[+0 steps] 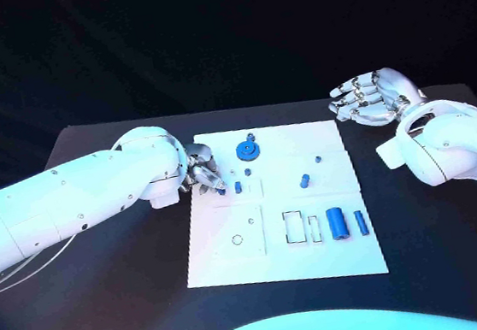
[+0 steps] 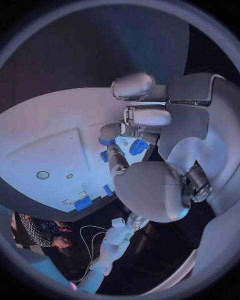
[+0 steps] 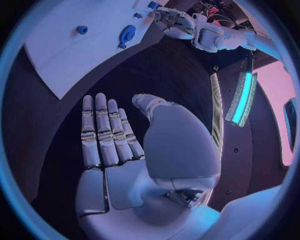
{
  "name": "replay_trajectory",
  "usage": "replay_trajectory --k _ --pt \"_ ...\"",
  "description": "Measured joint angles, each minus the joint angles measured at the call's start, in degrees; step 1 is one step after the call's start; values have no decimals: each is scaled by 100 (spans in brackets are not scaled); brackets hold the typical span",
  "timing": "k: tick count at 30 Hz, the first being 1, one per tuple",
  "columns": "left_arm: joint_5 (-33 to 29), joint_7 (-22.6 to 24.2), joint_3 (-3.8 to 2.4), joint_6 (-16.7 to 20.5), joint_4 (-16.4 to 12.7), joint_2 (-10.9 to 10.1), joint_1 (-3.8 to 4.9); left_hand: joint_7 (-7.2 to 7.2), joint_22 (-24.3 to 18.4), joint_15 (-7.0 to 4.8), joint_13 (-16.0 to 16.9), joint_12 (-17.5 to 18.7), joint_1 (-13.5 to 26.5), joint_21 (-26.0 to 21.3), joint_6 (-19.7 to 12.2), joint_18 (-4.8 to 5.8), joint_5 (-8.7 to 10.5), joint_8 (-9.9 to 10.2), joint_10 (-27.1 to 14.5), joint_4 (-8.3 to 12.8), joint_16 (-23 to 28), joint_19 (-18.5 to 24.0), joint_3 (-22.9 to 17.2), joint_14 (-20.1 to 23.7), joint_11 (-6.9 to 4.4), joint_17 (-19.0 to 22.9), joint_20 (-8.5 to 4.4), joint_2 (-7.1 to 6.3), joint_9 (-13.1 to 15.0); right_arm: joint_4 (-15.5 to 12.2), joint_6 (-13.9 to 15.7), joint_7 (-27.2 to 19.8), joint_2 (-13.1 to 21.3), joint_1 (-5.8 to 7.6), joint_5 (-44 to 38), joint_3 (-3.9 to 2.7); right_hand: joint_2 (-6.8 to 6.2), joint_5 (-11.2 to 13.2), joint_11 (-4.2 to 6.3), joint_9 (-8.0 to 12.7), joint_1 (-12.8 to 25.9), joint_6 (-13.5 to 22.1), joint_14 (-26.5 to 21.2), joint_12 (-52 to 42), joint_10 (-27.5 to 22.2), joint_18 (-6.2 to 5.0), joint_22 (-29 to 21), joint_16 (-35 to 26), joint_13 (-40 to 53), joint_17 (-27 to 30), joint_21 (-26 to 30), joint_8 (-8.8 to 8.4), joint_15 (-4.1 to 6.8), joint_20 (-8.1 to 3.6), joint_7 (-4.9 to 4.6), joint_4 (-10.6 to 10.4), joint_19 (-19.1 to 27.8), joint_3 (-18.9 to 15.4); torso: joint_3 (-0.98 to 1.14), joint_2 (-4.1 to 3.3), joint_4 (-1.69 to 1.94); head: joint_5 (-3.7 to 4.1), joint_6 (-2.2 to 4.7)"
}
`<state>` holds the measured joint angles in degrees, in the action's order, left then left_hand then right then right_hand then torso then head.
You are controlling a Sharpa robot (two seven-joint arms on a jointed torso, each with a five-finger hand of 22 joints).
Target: Assemble the parts on the task board
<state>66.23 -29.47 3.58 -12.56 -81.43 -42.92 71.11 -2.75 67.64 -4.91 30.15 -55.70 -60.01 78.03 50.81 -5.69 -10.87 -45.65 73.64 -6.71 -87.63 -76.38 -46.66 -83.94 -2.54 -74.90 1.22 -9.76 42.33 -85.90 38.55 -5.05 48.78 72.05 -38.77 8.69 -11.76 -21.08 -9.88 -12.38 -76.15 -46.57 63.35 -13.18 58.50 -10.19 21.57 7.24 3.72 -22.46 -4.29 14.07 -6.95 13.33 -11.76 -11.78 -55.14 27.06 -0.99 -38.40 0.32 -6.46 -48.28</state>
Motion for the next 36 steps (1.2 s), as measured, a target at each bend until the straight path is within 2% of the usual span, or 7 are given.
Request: replay_trajectory --k 23,28,36 --pt "36 -4 -3 -25 1 -7 1 -18 7 0 7 0 0 0 23 0 -46 -23 1 0 0 0 0 0 2 0 0 0 -6 1 -1 0 -2 -2 0 0 0 0 0 4 0 0 0 0 0 0 0 0 0 0 0 0 0 0 0 0 0 0 0 -2 2 -1 -9" --pt "34 -11 -1 -19 1 0 2 -16 33 -20 65 -38 0 29 26 0 -284 -46 76 26 -22 -20 26 -21 -11 0 -20 0 -13 1 -1 -1 -3 -3 0 0 0 0 0 4 0 0 0 0 0 0 0 0 0 0 0 0 0 0 0 0 0 0 3 -2 -1 -4 -11" --pt "41 -14 2 104 -87 -42 -28 -12 68 -20 37 -38 23 41 30 0 -295 -56 93 26 -22 -22 26 -21 -13 -1 -22 22 -18 1 -1 -2 -2 -3 0 0 0 0 0 4 0 0 0 0 0 0 0 0 0 0 0 0 0 0 0 0 0 0 6 -2 -2 -10 -8"
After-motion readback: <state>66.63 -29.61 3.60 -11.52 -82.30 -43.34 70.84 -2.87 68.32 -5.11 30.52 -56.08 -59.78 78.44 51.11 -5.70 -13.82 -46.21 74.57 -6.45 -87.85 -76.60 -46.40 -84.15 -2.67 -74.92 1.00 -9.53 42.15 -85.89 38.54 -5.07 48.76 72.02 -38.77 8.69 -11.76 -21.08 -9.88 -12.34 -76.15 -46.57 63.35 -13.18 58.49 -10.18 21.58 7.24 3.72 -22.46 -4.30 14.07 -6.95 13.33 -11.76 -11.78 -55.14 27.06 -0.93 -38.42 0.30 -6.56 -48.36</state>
